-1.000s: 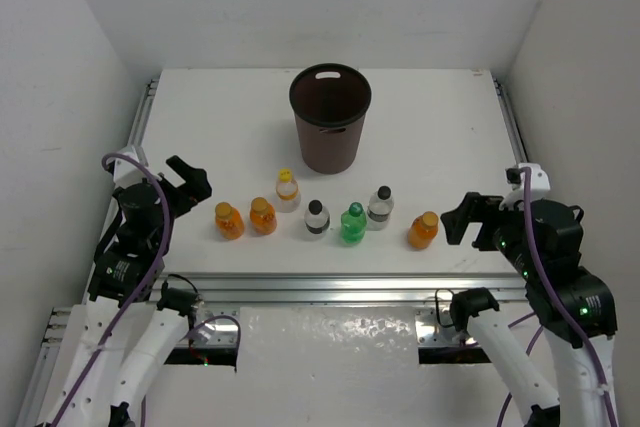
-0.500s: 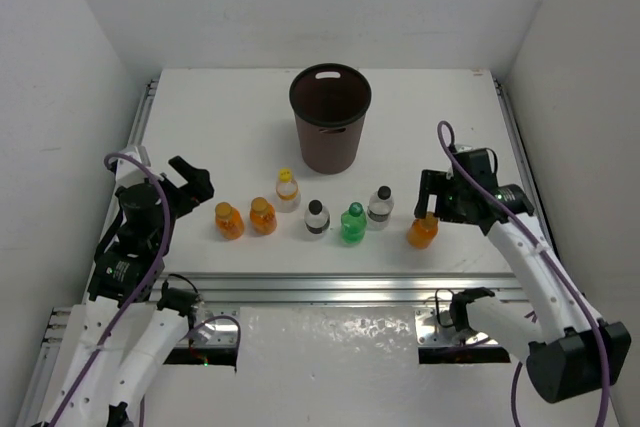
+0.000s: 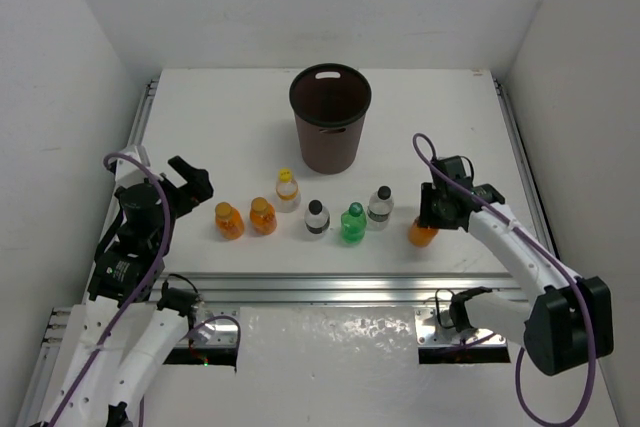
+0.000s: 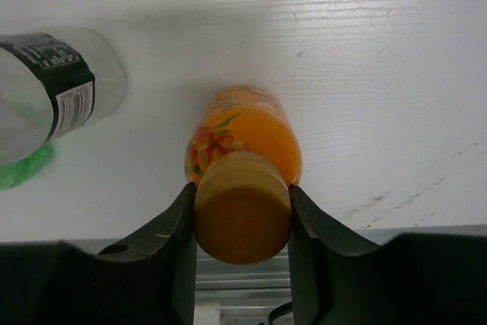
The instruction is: Put the plastic bottles in the bin
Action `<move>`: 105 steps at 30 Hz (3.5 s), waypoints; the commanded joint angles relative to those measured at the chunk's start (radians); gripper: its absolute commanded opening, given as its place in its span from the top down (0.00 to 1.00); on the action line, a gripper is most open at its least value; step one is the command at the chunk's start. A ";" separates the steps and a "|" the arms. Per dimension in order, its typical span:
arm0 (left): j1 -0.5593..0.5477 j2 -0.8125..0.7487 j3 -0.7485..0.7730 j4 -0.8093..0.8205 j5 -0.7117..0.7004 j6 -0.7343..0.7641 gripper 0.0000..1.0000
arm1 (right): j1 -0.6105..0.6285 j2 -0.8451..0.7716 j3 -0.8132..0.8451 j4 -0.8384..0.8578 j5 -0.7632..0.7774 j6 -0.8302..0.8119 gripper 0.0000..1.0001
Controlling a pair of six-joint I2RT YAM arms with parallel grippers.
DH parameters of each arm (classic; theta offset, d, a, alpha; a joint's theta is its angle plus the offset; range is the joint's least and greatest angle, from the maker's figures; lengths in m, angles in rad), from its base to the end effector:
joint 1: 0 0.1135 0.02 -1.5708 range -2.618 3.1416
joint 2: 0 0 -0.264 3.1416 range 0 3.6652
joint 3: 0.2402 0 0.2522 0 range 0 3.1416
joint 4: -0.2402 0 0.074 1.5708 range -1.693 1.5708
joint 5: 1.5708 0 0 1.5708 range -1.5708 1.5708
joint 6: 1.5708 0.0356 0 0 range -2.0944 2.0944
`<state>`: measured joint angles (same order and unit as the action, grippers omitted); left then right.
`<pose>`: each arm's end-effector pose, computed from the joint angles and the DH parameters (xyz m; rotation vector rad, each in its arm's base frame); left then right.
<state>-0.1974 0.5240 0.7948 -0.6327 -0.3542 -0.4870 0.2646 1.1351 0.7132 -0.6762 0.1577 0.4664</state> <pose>0.1121 -0.0098 0.3309 -0.5057 1.8430 -0.1198 0.2006 0.0486 0.2101 0.3165 2.6266 0.0325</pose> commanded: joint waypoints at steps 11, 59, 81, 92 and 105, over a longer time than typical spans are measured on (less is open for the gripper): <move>-0.130 0.267 0.248 0.153 0.563 0.168 0.00 | 0.013 -0.256 0.316 -0.227 -0.065 -0.069 0.75; -0.512 0.976 0.998 0.033 0.132 0.215 1.00 | 0.012 -0.305 0.531 -0.151 -0.383 0.032 0.01; -0.320 1.512 1.577 -0.142 0.250 0.268 0.00 | 0.013 -0.186 0.417 -0.140 -0.431 -0.064 0.01; -0.327 1.170 1.292 -0.052 0.336 0.186 0.00 | 0.106 -0.019 0.261 0.121 -0.317 -0.068 0.03; -0.362 0.529 0.453 0.206 0.449 0.156 0.00 | 0.200 0.160 0.206 0.277 -0.092 -0.103 0.15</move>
<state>-0.5480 1.0996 1.3342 -0.5030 0.0315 -0.3283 0.4553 1.2736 0.9257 -0.4919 0.0006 0.3828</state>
